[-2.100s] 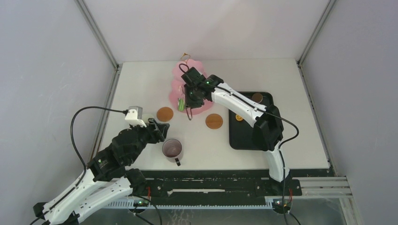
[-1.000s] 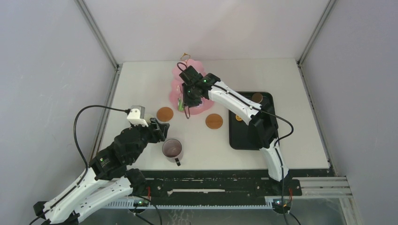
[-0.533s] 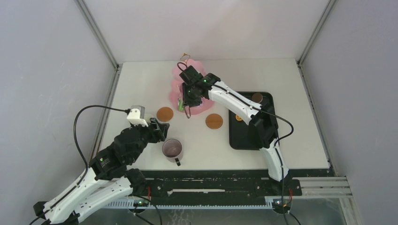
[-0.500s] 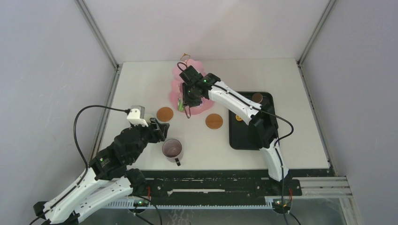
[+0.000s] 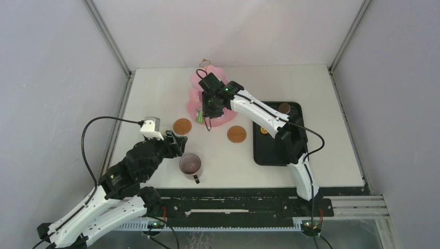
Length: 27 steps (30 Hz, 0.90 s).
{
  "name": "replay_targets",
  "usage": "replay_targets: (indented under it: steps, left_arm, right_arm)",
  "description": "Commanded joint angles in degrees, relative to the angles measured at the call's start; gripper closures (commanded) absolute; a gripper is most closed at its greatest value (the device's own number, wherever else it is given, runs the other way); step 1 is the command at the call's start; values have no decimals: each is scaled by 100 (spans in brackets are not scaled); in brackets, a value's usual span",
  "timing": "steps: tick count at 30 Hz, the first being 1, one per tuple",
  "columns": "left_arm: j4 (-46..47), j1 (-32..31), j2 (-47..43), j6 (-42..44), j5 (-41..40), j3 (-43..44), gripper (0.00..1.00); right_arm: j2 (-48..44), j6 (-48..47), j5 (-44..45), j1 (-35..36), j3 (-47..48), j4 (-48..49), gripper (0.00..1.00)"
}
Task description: Serve the afternoon tea
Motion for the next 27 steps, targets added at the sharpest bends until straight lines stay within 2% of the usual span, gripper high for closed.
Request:
replay_targets:
  steps: [1,27]
  left_arm:
    - [171,36,1,64,61,-100,31]
    - [172,36,-46,-25,84,-32,32]
  right_arm:
    - [-389,53,105,-21,-37,126,61]
    - [-981,44,284,69,-505,145,62]
